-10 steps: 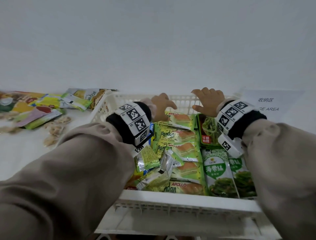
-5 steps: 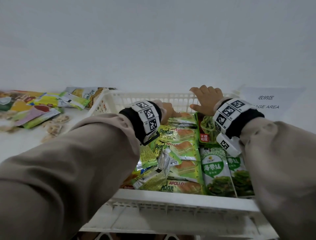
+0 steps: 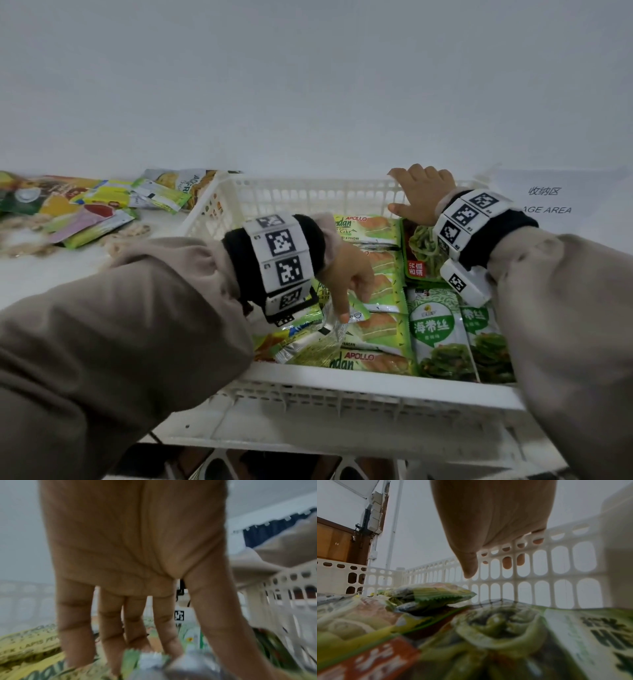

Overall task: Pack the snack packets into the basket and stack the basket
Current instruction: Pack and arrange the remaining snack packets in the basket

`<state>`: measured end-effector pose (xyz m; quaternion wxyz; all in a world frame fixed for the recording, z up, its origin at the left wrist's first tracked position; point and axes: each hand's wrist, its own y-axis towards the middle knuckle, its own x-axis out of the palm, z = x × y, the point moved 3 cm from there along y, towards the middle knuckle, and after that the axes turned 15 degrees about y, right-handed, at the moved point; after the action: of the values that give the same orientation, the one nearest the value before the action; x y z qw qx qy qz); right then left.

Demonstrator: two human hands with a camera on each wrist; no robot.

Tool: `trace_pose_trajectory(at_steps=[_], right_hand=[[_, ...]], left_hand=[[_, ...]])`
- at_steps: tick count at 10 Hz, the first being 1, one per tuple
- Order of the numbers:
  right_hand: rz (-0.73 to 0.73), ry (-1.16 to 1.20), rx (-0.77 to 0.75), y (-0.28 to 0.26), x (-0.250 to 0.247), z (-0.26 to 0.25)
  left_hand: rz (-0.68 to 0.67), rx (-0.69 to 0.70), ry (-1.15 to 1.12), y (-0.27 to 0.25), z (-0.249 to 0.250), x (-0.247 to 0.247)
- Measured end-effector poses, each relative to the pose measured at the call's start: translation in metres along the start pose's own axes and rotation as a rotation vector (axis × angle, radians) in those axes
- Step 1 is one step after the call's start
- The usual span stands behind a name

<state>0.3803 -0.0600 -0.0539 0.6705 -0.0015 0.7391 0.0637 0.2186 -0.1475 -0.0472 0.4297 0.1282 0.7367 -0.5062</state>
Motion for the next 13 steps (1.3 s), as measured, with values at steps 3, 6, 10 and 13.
trace_pose_trajectory(at_steps=[3, 6, 10, 13], right_hand=[[-0.008, -0.012, -0.002, 0.000, -0.001, 0.000], [-0.009, -0.006, 0.000, -0.001, -0.001, 0.000], [0.008, -0.008, -0.002, -0.001, 0.000, 0.001], [0.038, -0.017, -0.020, -0.001, 0.003, 0.003]], left_hand=[[-0.009, 0.004, -0.105, 0.003, -0.004, 0.000], [0.140, -0.020, -0.488, -0.034, -0.027, -0.022], [0.599, -0.280, -0.505, -0.051, -0.029, -0.038], [0.266, -0.188, -0.215, -0.018, 0.035, -0.030]])
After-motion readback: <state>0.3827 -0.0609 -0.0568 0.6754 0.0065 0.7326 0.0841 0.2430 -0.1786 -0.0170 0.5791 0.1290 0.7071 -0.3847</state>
